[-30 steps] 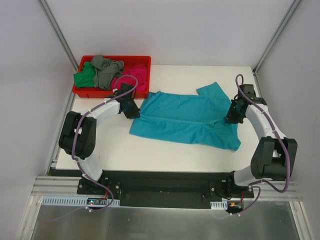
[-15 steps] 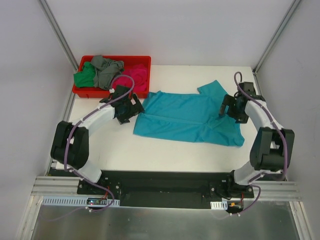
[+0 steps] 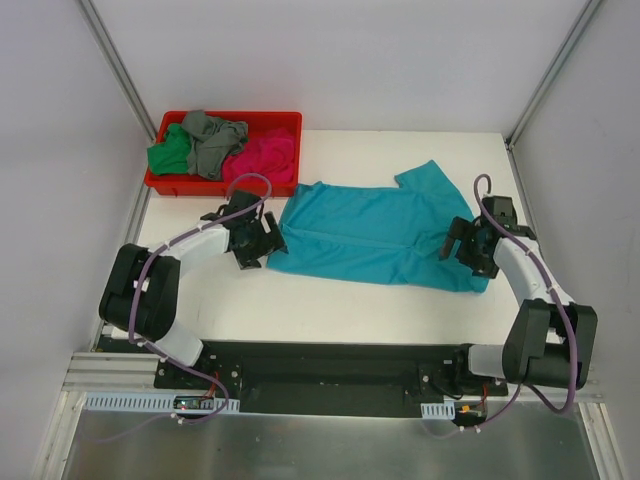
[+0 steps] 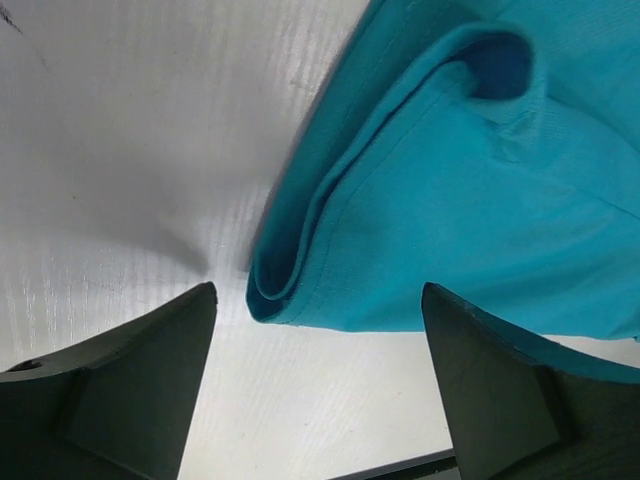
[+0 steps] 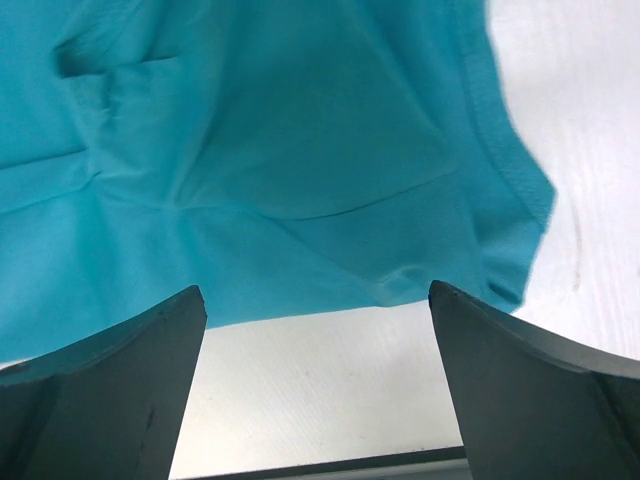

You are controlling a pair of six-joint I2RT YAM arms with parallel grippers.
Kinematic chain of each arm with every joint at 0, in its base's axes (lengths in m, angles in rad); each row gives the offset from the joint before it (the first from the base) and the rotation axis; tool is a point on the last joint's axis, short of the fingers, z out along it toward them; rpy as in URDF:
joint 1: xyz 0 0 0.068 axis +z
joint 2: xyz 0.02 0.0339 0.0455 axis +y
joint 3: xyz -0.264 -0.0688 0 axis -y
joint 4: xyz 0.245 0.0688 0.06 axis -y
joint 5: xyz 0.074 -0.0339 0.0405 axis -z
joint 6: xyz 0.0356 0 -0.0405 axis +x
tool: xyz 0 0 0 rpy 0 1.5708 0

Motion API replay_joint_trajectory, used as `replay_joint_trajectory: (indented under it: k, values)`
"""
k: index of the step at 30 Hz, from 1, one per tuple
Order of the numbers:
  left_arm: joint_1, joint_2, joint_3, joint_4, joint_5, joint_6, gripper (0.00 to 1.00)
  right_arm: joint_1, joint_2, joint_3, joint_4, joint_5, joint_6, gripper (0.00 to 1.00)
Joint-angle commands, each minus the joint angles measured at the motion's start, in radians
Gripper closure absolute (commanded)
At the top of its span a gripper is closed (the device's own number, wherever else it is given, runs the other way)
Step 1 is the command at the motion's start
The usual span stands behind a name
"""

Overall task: Fold and stack the t-shirts
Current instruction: Fold the flattened tshirt in 1/3 of the way

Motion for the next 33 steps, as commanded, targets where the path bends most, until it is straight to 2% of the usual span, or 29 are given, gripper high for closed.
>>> replay_joint_trajectory:
  k: [1, 5, 8, 10, 12, 13, 18, 20, 25, 28, 29, 30, 33]
  values:
    - [0.005, 0.04, -0.023, 0.013, 0.007, 0.018, 0.22, -0.075, -0.036, -0.041, 0.004, 0.089, 0.063, 0.04]
    - [0.004, 0.089, -0.02, 0.014, 0.005, 0.015, 0.35, -0.187, -0.045, -0.105, 0.004, -0.001, 0.088, 0.04]
    - [0.001, 0.12, -0.006, 0.014, -0.009, 0.017, 0.52, -0.234, -0.027, -0.149, 0.014, -0.02, 0.099, 0.02]
    - [-0.002, 0.136, 0.002, 0.014, -0.013, 0.017, 0.67, -0.265, -0.01, -0.156, 0.018, -0.023, 0.105, 0.04]
    - [-0.004, 0.149, 0.011, 0.014, -0.021, 0.026, 0.91, -0.29, 0.006, -0.161, 0.038, -0.051, 0.11, 0.08]
    - [-0.004, 0.153, 0.014, 0.014, -0.025, 0.028, 1.0, -0.296, 0.013, -0.162, 0.053, -0.049, 0.116, 0.11]
    - [-0.004, 0.15, 0.017, 0.013, -0.053, 0.045, 1.0, -0.297, 0.082, -0.141, 0.08, -0.005, 0.113, 0.18]
    - [-0.004, 0.135, 0.003, 0.013, -0.062, 0.046, 1.0, -0.297, 0.102, -0.135, 0.078, 0.004, 0.117, 0.26]
    - [-0.002, 0.11, -0.027, 0.013, -0.03, 0.037, 1.0, -0.304, 0.128, -0.132, 0.081, 0.067, 0.131, 0.37]
    - [-0.004, 0.089, -0.061, 0.013, -0.01, 0.032, 1.0, -0.313, 0.136, -0.136, 0.069, 0.076, 0.143, 0.54]
    - [-0.004, 0.075, -0.079, 0.013, -0.004, 0.028, 1.0, -0.314, 0.125, -0.141, 0.061, 0.081, 0.143, 0.55]
    - [-0.004, 0.057, -0.104, 0.013, 0.005, 0.022, 1.0, -0.314, 0.11, -0.144, 0.046, 0.093, 0.148, 0.55]
    - [-0.022, -0.029, -0.188, 0.013, 0.028, -0.011, 1.0, -0.314, 0.049, -0.152, -0.005, 0.078, 0.153, 0.43]
